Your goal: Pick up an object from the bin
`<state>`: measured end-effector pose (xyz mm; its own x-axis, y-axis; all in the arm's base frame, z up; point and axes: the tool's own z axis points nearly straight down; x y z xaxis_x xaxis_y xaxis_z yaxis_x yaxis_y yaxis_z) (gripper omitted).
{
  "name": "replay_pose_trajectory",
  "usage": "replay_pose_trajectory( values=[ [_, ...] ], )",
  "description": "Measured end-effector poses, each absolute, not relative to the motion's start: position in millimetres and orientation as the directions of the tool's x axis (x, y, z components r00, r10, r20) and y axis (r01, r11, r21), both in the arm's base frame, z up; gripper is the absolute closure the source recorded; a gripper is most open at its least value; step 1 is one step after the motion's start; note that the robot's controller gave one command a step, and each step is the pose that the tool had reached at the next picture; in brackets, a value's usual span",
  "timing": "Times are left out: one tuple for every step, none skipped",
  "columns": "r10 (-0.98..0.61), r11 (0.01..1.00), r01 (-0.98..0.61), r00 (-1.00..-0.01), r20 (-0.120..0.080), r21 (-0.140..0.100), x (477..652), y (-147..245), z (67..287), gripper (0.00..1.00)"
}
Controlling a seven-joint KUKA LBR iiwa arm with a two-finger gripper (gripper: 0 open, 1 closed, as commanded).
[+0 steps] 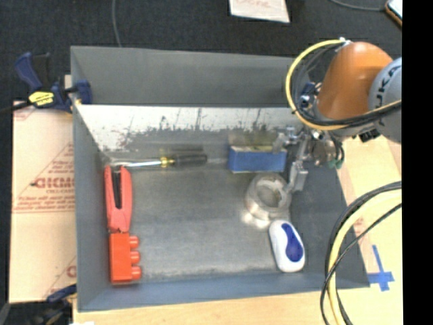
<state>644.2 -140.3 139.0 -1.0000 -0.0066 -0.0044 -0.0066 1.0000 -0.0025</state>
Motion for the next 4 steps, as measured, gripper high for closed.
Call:
replay_pose_trajectory(
  values=[
    [-0.007,1.0,-0.007,-1.0,-0.004,-0.002,644.2,-140,139,0.0],
    [-0.018,1.0,-0.018,-1.0,-0.012,-0.005,648.6,-146,138,0.0],
    [-0.019,1.0,-0.019,-1.0,0.001,-0.002,642.3,-145,150,0.0],
    [-0.085,0.996,-0.085,-0.996,0.009,-0.004,627.8,-139,78,0.0]
  ],
)
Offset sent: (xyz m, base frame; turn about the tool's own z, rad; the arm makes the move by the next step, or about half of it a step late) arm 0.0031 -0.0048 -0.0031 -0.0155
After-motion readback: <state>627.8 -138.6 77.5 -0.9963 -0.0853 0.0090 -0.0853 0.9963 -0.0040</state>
